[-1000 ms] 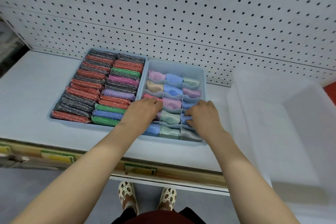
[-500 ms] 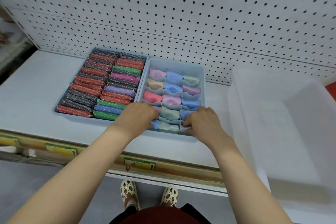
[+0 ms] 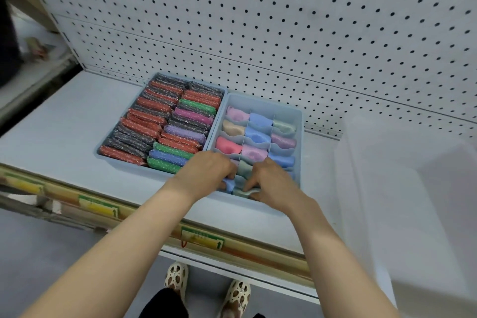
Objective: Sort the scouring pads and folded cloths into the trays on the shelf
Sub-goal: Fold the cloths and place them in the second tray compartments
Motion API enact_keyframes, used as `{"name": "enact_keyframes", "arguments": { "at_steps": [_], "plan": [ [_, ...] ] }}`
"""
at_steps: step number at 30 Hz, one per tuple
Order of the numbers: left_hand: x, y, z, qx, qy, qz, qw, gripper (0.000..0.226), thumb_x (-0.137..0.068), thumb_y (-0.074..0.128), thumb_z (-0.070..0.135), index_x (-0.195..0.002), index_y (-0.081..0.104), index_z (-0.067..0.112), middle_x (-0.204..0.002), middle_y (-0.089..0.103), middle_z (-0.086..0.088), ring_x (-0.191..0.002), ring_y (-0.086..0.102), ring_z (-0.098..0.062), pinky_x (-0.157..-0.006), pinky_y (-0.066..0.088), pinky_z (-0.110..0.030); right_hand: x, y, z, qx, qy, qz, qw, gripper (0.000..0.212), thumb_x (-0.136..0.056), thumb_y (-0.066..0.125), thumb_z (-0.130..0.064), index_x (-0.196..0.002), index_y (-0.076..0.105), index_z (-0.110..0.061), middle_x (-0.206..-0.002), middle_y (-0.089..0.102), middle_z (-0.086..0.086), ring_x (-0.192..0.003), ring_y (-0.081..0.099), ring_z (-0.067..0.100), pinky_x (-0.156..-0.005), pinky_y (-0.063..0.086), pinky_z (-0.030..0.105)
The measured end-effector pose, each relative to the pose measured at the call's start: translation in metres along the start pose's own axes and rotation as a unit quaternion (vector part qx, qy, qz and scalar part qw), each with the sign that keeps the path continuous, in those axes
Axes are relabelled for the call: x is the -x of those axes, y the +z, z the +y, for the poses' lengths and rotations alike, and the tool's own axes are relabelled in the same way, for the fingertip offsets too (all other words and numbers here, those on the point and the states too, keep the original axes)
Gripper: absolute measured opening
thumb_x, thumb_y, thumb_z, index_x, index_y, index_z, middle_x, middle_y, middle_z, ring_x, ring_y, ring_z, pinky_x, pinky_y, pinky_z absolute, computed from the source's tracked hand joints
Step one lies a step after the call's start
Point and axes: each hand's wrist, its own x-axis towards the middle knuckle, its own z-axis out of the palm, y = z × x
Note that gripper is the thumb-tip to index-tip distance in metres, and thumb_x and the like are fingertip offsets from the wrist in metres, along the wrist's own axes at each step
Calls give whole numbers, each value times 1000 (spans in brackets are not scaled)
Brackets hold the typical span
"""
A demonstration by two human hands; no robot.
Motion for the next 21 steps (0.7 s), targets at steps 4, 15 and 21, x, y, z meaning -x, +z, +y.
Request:
{"name": "enact_keyframes", "arguments": {
  "at_steps": [4, 15, 21],
  "plan": [
    [4, -1, -8, 63, 22, 12, 998, 5, -84, 64, 19, -85, 64, 24, -87, 63, 0, -88, 62, -27, -60, 38, -29, 1, -18, -3, -78, 26, -22, 996, 17, -81, 73, -29, -96, 79, -26, -68, 53, -13, -81, 56, 16, -65, 36, 27],
    [26, 18, -184, 37, -103, 94, 990, 72, -94, 17, 50, -152, 27, 10, -158, 26, -11, -148, 19, -31, -120, 18, -48, -151, -4, -121, -38, 179, 141, 973, 63, -105, 19, -43, -155, 14, -5, -163, 11, 16, -151, 9, 27, -122, 3, 38],
    [29, 30, -180, 40, -100, 76, 991, 75, -89, -3, 49, -155, 8, 13, -162, 6, -8, -151, 3, -27, -122, 3, -42, -164, 16, -124, 21, 188, 154, 970, 85, -89, -7, -52, -153, 25, -5, -162, 17, 15, -151, 10, 26, -122, 1, 38]
  ]
}}
